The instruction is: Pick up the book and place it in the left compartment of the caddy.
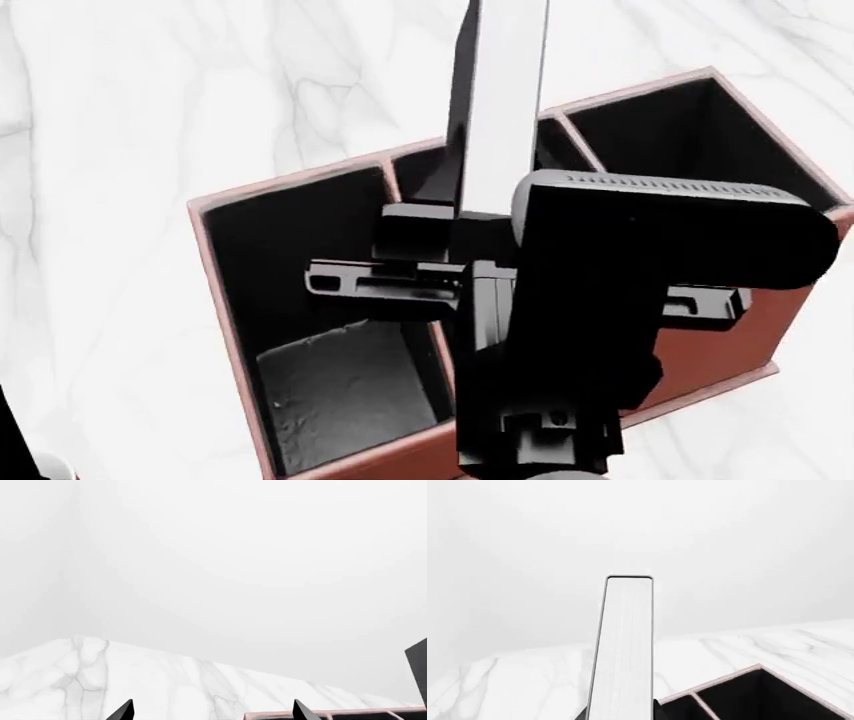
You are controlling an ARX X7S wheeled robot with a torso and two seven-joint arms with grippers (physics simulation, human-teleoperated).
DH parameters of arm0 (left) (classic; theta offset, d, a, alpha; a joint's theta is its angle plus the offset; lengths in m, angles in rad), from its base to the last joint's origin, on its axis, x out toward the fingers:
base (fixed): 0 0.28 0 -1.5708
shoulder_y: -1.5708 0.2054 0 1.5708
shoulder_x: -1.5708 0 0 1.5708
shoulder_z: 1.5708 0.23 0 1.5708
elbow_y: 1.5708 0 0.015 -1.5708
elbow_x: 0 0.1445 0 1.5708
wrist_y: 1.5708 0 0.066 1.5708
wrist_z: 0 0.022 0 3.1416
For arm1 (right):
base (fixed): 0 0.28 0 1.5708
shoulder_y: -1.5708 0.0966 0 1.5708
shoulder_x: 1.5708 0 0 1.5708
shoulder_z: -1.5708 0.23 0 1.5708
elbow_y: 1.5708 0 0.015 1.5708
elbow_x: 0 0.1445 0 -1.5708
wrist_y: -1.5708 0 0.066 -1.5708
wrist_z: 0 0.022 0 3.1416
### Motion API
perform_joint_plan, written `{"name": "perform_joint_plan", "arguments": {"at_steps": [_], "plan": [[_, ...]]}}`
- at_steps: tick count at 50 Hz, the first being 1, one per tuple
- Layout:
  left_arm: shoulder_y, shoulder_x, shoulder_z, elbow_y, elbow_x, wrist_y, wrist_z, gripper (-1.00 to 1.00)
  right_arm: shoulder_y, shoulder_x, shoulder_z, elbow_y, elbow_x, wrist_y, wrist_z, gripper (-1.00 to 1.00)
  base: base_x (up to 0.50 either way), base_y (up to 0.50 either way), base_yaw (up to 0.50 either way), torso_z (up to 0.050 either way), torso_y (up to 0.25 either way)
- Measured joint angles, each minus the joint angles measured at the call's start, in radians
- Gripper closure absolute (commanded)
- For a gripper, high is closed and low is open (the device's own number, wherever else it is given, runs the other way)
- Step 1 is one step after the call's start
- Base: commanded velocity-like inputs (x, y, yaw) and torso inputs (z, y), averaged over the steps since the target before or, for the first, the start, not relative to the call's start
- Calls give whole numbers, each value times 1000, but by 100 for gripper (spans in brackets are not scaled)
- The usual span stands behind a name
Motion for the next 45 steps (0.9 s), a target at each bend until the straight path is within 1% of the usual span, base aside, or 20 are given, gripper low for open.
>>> {"name": "perform_joint_plan", "arguments": {"at_steps": [9, 20, 32, 45], "plan": [[0, -3, 2, 2, 0, 1, -4, -100, 16, 1, -1, -4, 155, 53, 33, 100, 0, 0, 0, 0, 1], [0, -6, 5, 1, 0, 3, -6, -100, 31, 5, -14, -1, 277, 89, 57, 100, 0, 0, 0, 0, 2], [0, -10, 7, 4, -2, 3, -11, -100, 37, 22, -34, 22, 347, 115, 52, 100, 0, 0, 0, 1, 1], [0, -11, 14, -3, 1, 9, -11, -100, 43, 35, -47, 103, 392, 127, -9, 100, 0, 0, 0, 0, 2]]}}
